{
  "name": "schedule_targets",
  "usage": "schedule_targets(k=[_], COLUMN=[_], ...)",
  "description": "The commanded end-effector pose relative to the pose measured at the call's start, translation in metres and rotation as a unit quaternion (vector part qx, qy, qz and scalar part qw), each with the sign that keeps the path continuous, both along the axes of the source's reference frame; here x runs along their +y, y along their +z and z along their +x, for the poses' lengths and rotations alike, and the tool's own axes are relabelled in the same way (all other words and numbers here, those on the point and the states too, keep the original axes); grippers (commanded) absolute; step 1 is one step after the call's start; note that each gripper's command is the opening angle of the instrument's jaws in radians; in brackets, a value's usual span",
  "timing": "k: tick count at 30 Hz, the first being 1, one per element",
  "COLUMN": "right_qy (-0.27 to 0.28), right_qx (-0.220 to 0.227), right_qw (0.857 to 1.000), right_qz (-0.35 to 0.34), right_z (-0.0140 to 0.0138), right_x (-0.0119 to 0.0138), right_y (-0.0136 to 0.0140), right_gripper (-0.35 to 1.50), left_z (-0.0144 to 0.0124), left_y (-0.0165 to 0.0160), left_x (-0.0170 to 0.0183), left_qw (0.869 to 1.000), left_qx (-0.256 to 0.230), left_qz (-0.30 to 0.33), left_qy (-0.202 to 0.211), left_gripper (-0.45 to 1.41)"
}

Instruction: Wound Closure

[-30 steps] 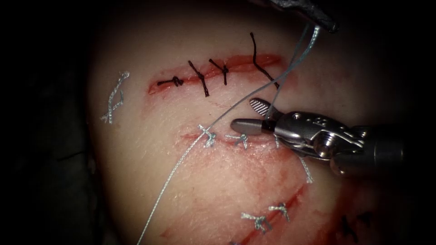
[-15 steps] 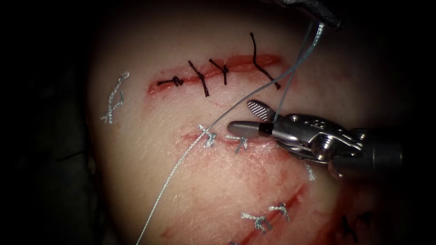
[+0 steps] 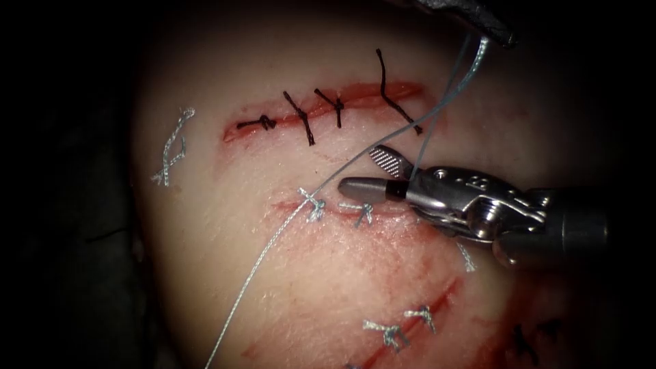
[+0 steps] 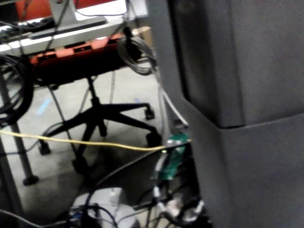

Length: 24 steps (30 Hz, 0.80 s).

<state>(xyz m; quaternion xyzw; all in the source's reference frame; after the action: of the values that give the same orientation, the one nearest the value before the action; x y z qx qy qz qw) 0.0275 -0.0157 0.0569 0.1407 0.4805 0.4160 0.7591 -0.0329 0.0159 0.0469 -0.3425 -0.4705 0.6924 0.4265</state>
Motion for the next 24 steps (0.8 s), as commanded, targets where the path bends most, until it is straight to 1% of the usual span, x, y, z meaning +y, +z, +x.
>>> schedule_targets(k=[1, 11, 14, 15, 17, 18, 19, 21, 22, 23, 24], right_qy=[-0.002, 0.003, 0.003, 0.005, 0.016, 0.033, 0.033, 0.041, 0.046, 0.051, 0.051], right_qx=[0.005, 0.002, 0.004, 0.011, 0.023, 0.019, 0.019, 0.018, 0.016, 0.016, 0.016], right_qw=[1.000, 0.999, 0.999, 0.999, 0.999, 0.999, 0.999, 0.998, 0.998, 0.998, 0.998], right_qz=[0.005, 0.033, 0.037, 0.041, 0.034, 0.035, 0.035, 0.039, 0.039, 0.040, 0.040], right_z=[0.0005, -0.0001, -0.0005, -0.0008, -0.0018, -0.0035, -0.0035, -0.0053, -0.0066, -0.0087, -0.0087], right_x=[-0.0001, 0.0000, 0.0007, 0.0011, 0.0023, 0.0037, 0.0037, 0.0047, 0.0050, 0.0054, 0.0054], right_y=[0.0001, -0.0003, -0.0007, -0.0010, -0.0018, -0.0027, -0.0027, -0.0034, -0.0038, -0.0043, -0.0043], right_gripper=[-0.35, -0.35, -0.35, -0.35, -0.35, -0.35, -0.35, -0.33, -0.23, -0.15, -0.15], left_z=[-0.0005, -0.0005, -0.0002, 0.0002, 0.0010, 0.0023, 0.0023, 0.0038, 0.0045, 0.0057, 0.0057], left_y=[0.0004, 0.0001, 0.0001, 0.0001, 0.0002, 0.0005, 0.0005, 0.0010, 0.0013, 0.0019, 0.0019], left_x=[0.0004, 0.0004, 0.0006, 0.0009, 0.0013, 0.0016, 0.0016, 0.0015, 0.0013, 0.0003, 0.0003], left_qw=[1.000, 1.000, 1.000, 1.000, 1.000, 1.000, 1.000, 0.999, 0.999, 0.998, 0.998], left_qx=[0.000, -0.001, -0.001, 0.001, 0.004, 0.011, 0.011, 0.033, 0.044, 0.064, 0.064], left_qz=[-0.001, 0.000, 0.000, -0.003, -0.007, -0.011, -0.011, -0.015, -0.010, -0.002, -0.002], left_qy=[0.000, 0.000, -0.001, -0.003, -0.008, -0.006, -0.006, 0.011, 0.017, 0.026, 0.026], left_gripper=[-0.45, -0.45, -0.45, -0.45, -0.45, -0.45, -0.45, -0.45, -0.45, -0.45, -0.45])
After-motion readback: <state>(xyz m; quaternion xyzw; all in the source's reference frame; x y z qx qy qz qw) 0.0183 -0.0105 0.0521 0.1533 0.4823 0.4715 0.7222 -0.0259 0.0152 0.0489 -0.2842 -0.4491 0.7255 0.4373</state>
